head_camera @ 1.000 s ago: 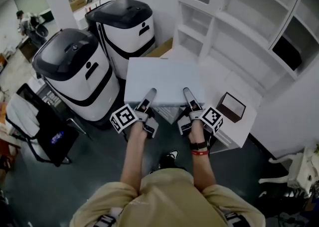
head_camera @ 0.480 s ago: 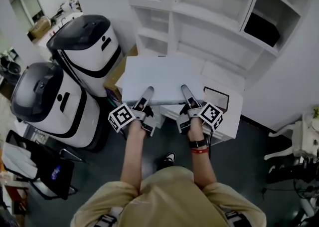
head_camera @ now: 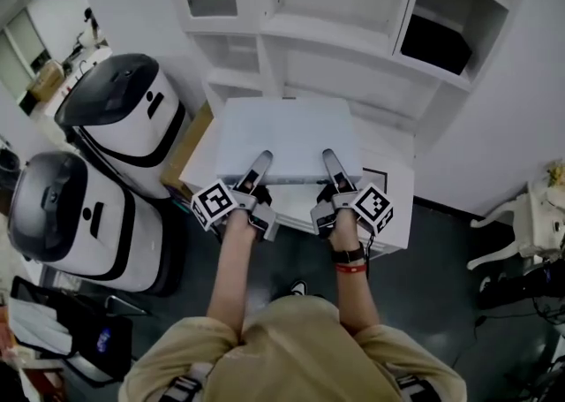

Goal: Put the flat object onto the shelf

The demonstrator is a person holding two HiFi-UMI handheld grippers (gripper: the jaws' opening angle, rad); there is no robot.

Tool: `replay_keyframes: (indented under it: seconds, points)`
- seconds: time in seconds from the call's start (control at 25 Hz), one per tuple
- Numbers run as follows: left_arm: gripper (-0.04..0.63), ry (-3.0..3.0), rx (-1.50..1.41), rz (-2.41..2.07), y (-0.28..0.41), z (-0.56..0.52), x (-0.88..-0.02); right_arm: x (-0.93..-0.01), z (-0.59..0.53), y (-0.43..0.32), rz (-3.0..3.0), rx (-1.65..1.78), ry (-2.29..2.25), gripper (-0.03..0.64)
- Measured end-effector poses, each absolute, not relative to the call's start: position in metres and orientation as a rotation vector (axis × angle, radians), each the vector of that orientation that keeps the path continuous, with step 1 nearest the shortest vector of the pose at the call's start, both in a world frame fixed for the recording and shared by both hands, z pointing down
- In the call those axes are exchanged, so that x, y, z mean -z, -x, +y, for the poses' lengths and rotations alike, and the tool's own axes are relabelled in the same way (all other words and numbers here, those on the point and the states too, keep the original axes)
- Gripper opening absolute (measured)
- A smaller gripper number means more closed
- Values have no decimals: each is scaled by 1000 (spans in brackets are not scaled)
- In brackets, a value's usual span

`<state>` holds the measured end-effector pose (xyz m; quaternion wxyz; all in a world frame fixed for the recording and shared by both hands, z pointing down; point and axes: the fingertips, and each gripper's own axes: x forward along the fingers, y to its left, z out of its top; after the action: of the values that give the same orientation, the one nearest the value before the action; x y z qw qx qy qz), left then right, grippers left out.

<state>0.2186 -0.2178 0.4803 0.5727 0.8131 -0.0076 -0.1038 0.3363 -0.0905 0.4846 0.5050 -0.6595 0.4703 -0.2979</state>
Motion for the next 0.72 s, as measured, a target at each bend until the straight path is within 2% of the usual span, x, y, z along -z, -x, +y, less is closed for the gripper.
replay_keyframes:
  seconds: [0.72]
  points:
    - [376, -1892, 171, 133, -306, -213, -467, -471, -73, -403, 1051, 619, 1630, 394]
